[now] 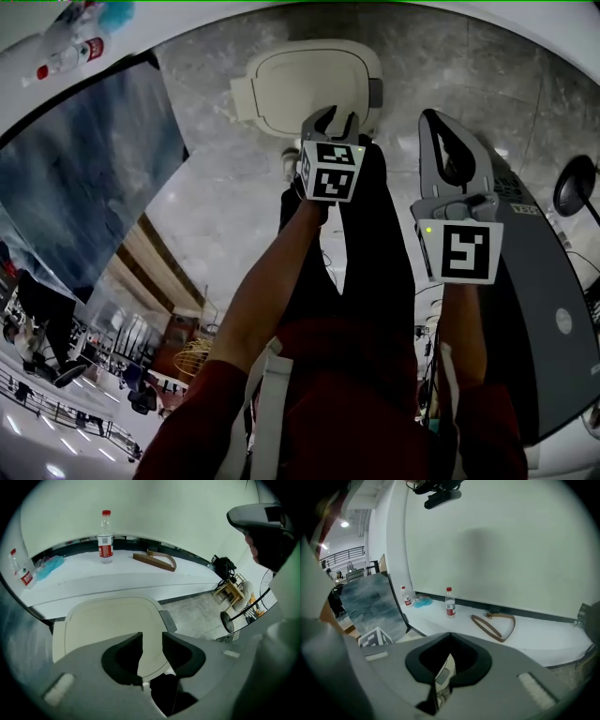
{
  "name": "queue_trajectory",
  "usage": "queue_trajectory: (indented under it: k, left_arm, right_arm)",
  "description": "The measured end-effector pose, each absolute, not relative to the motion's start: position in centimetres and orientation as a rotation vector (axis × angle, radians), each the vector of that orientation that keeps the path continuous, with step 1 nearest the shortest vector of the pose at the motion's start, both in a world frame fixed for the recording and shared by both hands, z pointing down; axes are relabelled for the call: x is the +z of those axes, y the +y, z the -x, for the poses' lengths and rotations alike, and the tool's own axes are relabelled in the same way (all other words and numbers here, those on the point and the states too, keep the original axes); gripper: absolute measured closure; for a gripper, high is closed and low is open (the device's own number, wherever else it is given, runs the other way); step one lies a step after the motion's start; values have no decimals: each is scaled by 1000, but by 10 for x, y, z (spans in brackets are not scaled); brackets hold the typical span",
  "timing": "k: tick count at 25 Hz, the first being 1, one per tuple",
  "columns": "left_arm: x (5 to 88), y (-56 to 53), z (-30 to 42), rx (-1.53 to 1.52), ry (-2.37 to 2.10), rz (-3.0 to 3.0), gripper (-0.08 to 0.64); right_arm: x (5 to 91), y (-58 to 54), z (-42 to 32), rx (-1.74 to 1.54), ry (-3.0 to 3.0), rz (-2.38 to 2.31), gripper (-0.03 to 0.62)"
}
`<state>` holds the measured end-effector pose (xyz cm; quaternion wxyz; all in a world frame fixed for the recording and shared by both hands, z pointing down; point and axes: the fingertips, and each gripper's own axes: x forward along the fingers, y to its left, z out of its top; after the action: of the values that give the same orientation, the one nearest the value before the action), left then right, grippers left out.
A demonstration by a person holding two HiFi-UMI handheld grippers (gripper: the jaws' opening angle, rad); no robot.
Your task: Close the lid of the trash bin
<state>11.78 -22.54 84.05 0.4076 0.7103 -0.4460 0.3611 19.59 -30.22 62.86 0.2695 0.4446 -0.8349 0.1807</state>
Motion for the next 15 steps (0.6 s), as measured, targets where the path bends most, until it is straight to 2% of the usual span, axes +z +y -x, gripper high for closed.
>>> queue_trajectory:
  k: [15]
  left_arm:
    - [703, -206, -29, 758, -1302, -1837, 425]
  right_arm:
    - [498, -285, -125, 202, -2362, -1189, 592]
